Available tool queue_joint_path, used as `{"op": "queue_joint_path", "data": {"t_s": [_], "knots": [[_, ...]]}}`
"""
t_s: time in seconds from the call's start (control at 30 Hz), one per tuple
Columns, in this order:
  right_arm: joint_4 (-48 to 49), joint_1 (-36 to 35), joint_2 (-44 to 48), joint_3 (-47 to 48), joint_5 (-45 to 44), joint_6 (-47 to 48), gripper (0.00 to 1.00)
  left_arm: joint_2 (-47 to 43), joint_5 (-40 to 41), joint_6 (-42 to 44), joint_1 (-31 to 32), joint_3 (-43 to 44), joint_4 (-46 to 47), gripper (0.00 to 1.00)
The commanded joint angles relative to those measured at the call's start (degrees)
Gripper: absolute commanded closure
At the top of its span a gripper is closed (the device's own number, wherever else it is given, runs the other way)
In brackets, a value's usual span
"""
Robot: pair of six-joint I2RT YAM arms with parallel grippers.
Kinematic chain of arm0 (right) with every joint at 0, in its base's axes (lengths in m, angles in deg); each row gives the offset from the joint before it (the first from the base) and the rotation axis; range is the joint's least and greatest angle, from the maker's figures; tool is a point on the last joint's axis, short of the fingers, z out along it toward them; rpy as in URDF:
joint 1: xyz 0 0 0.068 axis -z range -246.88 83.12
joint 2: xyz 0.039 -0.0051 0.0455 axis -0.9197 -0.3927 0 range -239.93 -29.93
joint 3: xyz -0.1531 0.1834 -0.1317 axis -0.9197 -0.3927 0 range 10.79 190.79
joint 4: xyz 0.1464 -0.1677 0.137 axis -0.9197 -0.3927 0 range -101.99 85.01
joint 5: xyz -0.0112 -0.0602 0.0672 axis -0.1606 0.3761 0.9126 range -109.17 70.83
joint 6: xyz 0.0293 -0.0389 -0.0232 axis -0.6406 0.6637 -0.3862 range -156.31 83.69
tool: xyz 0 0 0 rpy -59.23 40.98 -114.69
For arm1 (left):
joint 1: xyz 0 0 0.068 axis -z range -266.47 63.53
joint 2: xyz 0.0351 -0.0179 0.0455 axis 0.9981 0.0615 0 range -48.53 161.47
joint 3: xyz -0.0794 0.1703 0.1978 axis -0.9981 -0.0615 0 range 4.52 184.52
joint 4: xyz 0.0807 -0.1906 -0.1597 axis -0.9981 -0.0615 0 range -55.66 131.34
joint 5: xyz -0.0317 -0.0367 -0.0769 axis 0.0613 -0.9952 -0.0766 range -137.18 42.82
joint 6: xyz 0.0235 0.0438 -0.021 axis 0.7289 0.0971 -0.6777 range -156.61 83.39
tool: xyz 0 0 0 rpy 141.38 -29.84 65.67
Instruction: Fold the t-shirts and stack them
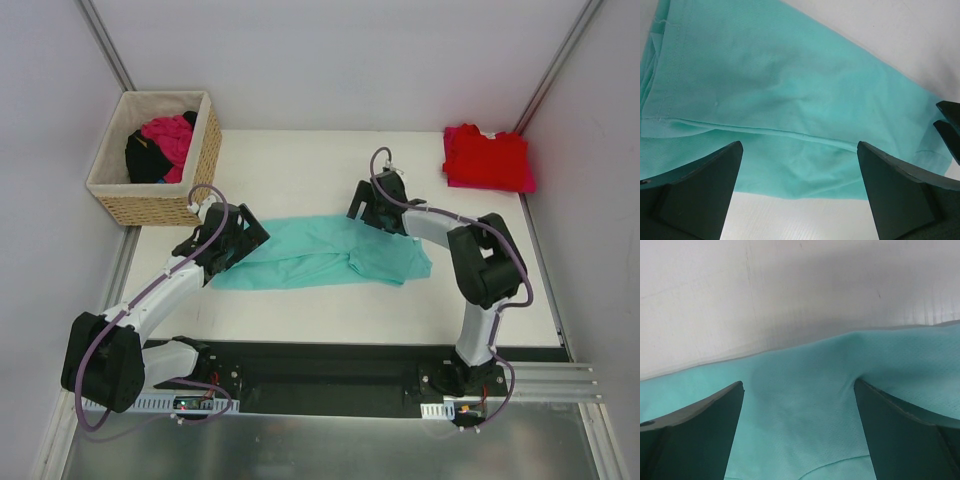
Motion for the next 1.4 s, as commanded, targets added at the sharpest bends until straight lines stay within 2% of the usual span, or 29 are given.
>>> {"op": "queue_joint_path", "data": {"t_s": [0.0,0.13,0.37,0.4,0.5,0.63,0.7,0.8,0.83,0.9,1.0,1.17,1.37], "knots": [[2.7,1.8,-4.2,4.1,3.7,0.5,0.03,-0.7,1.9,0.8,0.5,0.2,-0.3,0.01],[0.5,2.7,-9.3,10.9,6.3,1.8,0.03,-0.8,1.6,0.8,0.5,0.1,-0.3,0.01],[-6.1,3.1,-22.4,32.5,17.1,4.1,0.03,-1.4,2.1,0.1,0.5,-0.7,-0.7,0.01],[-7.4,3.0,-26.4,40.1,18.2,4.2,0.03,-1.3,2.1,0.2,0.5,-0.7,-0.6,0.01],[-11.3,3.1,-35.1,53.9,22.4,2.9,0.03,-0.7,1.6,0.1,0.5,-0.8,-1.0,0.01],[-10.5,3.1,-42.2,65.5,25.8,0.5,0.03,0.0,-0.2,0.4,0.5,-0.6,-1.0,0.01],[-7.7,3.2,-43.2,66.7,26.7,-0.5,0.03,0.5,-2.4,1.3,0.5,-0.3,-0.9,0.01],[-2.0,4.1,-38.6,60.2,27.9,-0.4,0.03,-0.5,-5.2,3.0,0.6,1.0,-0.9,0.01],[0.8,4.5,-31.5,51.3,26.9,0.2,0.03,-2.2,-5.5,3.3,0.5,1.1,-0.9,0.01],[5.2,4.7,-23.9,43.9,25.2,3.6,0.03,-4.0,-6.1,5.1,0.6,1.8,-0.9,0.01],[5.1,4.7,-11.3,33.7,24.8,6.3,0.03,-6.2,-7.3,7.9,0.7,2.9,-1.1,0.01],[5.0,4.3,7.3,16.0,24.5,6.8,0.03,-7.0,-7.6,5.9,0.6,0.6,-2.0,0.01],[3.9,3.5,19.0,4.3,23.4,8.1,0.03,-4.6,-7.5,3.8,0.7,-4.0,-2.1,0.01]]}}
